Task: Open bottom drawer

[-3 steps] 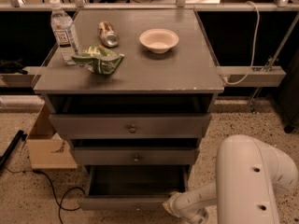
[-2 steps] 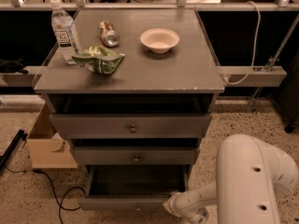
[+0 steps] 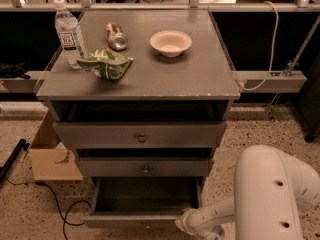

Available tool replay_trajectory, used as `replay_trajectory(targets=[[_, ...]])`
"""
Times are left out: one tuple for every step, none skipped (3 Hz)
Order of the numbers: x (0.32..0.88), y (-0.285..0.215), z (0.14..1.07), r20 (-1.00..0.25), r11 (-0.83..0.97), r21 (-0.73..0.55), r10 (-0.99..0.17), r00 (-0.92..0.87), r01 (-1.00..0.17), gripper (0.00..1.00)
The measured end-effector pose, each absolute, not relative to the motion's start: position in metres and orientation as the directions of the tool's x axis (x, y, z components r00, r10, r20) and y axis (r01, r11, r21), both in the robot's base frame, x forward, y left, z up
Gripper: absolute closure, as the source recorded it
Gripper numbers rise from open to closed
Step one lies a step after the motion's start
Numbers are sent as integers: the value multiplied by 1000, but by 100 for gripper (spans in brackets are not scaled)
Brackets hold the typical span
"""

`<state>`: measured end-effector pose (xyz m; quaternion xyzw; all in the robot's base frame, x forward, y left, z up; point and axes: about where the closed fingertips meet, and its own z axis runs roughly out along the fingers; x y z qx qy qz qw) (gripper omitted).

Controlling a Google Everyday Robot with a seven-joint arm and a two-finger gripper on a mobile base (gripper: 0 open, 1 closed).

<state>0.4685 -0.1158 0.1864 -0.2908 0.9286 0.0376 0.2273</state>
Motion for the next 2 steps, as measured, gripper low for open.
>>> replay_trajectory(targets=[[463, -118, 184, -440, 830, -54, -519, -733, -556, 100], [463, -117, 184, -440, 830, -54, -519, -733, -556, 100]])
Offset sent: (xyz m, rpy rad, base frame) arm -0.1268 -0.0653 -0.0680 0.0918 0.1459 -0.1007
